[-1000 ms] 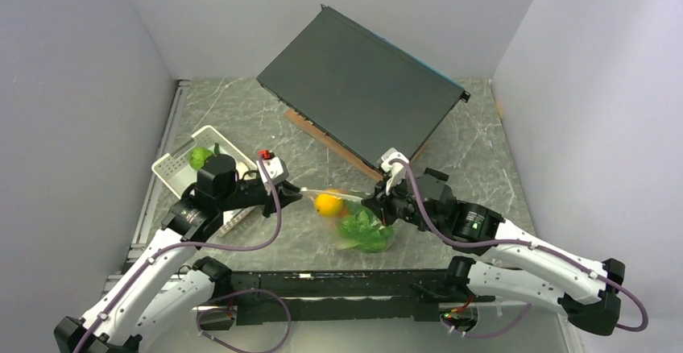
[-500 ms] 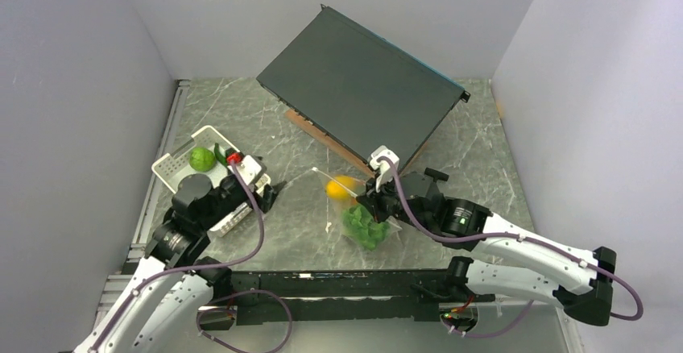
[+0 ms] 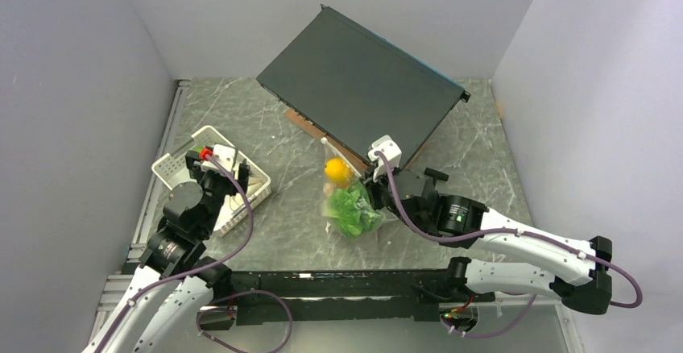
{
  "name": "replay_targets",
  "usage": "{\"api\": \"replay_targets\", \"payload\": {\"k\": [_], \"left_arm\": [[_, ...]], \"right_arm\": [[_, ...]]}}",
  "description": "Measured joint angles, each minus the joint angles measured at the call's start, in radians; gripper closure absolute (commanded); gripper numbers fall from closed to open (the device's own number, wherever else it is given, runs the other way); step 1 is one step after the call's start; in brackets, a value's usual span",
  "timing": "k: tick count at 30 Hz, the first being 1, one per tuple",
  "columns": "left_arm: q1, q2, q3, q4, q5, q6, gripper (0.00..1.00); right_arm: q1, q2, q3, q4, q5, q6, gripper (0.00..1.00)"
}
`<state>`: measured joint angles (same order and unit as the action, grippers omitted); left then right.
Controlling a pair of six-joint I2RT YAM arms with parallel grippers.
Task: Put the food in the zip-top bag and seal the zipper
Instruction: Place the zipper food storage bag at the center of the board.
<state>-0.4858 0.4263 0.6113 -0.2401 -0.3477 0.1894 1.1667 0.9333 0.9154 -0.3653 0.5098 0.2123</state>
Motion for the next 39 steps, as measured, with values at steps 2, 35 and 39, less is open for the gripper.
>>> {"api": "replay_targets", "payload": {"k": [2, 35, 39], "left_arm": [[0.0, -0.002, 0.0, 0.0, -0.016, 0.0, 0.21], [0.0, -0.013, -0.002, -0.004, -0.173, 0.0, 0.18], [0.0, -0.015, -0.002, -0.006, -0.172, -0.001, 0.15]], "right_arm": [[0.0, 0.0, 0.014, 0.001, 0.034, -0.027, 1.0], [0.19, 0.729, 0.187, 0.189, 0.03, 0.034, 0.28], [0.189, 0.602, 0.185, 0.152, -0.001, 0.031, 0.13]]}}
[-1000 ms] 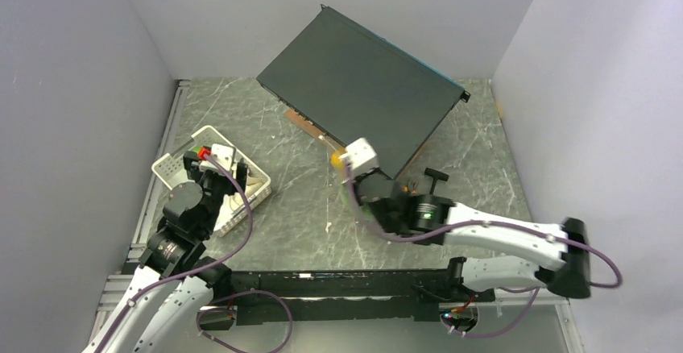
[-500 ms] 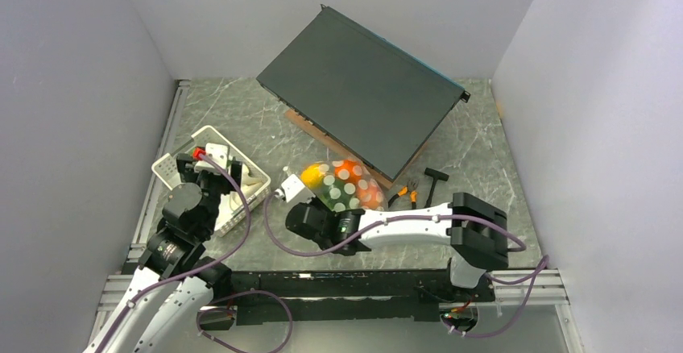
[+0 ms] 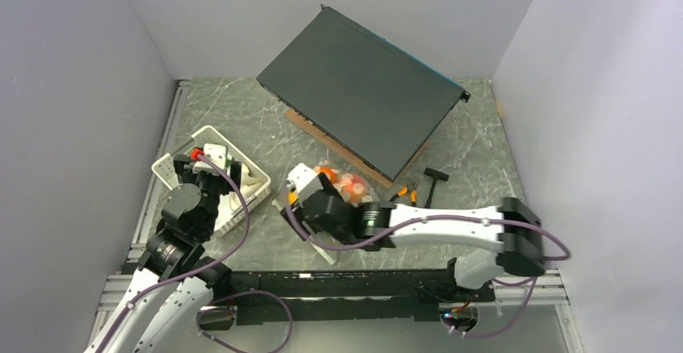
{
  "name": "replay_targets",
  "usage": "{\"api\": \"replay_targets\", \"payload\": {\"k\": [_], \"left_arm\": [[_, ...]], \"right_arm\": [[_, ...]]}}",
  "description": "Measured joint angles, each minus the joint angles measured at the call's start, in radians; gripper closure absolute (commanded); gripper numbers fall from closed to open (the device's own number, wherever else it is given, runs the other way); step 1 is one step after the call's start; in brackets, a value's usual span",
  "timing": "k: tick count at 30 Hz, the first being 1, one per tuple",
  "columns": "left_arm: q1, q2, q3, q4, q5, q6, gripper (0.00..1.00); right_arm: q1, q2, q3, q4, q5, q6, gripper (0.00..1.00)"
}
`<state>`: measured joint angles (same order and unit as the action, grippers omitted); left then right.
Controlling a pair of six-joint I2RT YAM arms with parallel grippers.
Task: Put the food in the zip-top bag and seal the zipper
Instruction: Place the zipper food storage bag at the center of the board, then reset both arms
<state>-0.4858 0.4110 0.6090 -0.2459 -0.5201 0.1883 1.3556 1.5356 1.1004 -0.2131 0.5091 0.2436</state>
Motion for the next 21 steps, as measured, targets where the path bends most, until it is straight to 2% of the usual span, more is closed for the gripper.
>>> {"api": "replay_targets", "payload": {"k": [6, 9, 14, 21], "left_arm": [[0.0, -0.028, 0.001, -0.013, 0.027, -0.022, 0.13], [0.0, -0.047, 0.019, -0.054, 0.053, -0.068, 0.11], [0.0, -0.126, 0.188, -0.191, 0.125, -0.251, 0.07], [0.0, -0.268, 0.377, -0.188, 0.176, -0.368, 0.05]], "right_arm": [[0.0, -0.306, 0.001, -0.056, 0.008, -0.007, 0.01], [0.0, -0.449, 0.018, -0.11, 0.041, -0.019, 0.0], [0.0, -0.644, 0.076, -0.192, 0.137, -0.069, 0.0], [-0.002, -0.826, 0.175, -0.197, 0.296, -0.147, 0.0]]}}
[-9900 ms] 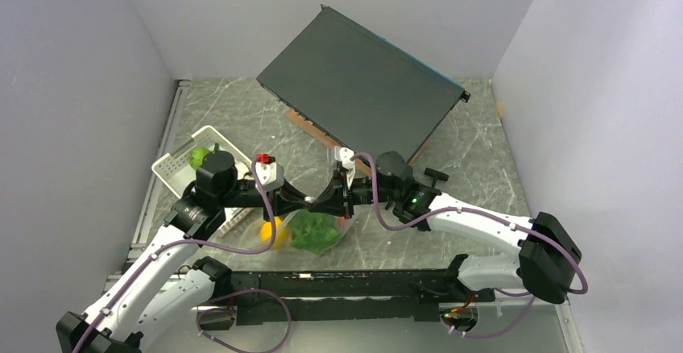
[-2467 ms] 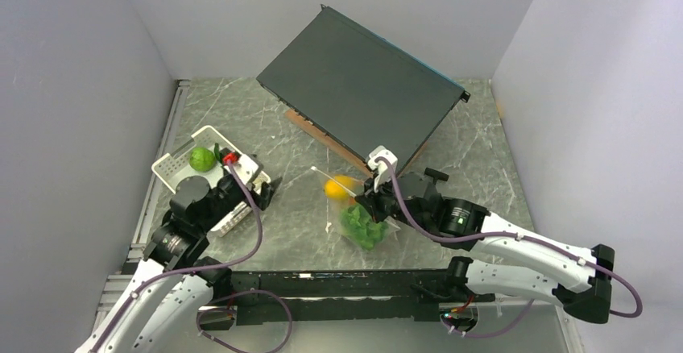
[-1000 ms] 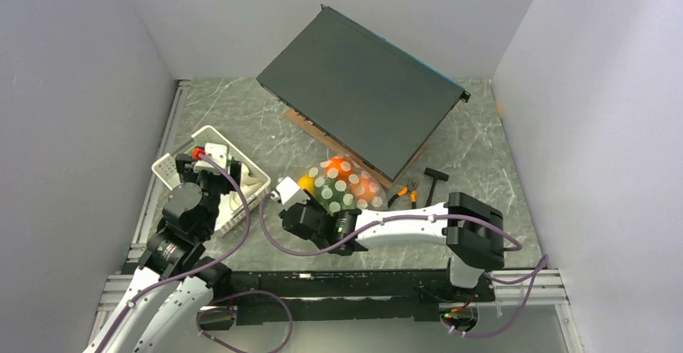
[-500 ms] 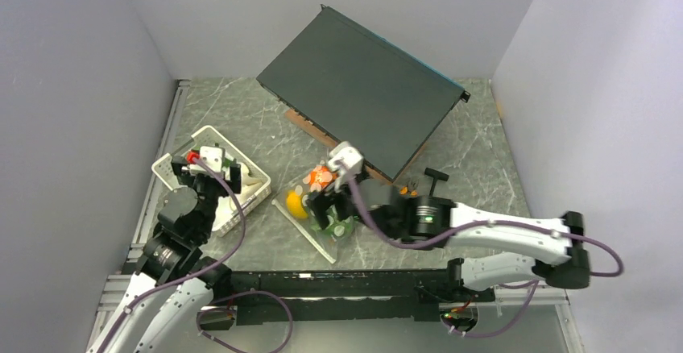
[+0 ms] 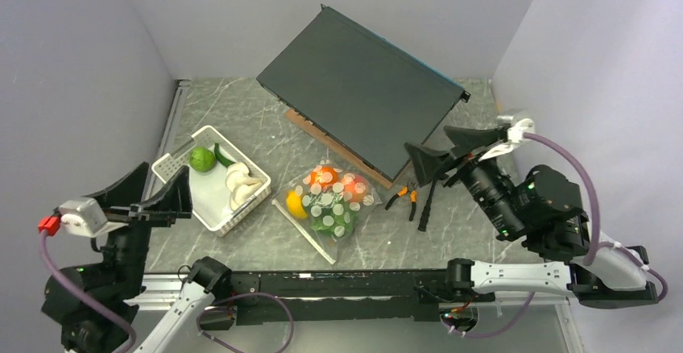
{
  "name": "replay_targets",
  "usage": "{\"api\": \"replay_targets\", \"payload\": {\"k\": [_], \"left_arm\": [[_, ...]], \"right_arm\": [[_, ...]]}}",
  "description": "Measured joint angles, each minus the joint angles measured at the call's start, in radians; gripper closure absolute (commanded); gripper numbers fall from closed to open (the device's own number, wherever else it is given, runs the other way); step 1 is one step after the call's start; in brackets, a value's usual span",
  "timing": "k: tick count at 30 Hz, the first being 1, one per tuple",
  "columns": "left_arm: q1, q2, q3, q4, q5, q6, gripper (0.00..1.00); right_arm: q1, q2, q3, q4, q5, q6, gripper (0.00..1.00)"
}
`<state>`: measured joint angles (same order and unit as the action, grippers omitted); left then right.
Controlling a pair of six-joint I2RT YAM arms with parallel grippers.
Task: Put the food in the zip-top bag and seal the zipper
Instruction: Reset both arms
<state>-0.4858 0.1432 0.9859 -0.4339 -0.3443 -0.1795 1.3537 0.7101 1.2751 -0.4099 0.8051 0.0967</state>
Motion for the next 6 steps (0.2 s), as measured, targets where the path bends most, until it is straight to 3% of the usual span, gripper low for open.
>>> {"api": "replay_targets", "payload": {"k": [6], "left_arm": [[0.0, -0.007, 0.052, -0.053, -0.01, -0.015, 0.04]], "right_arm": [[-0.002, 0.004, 0.003, 0.043, 0.095, -0.025, 0.0]]}}
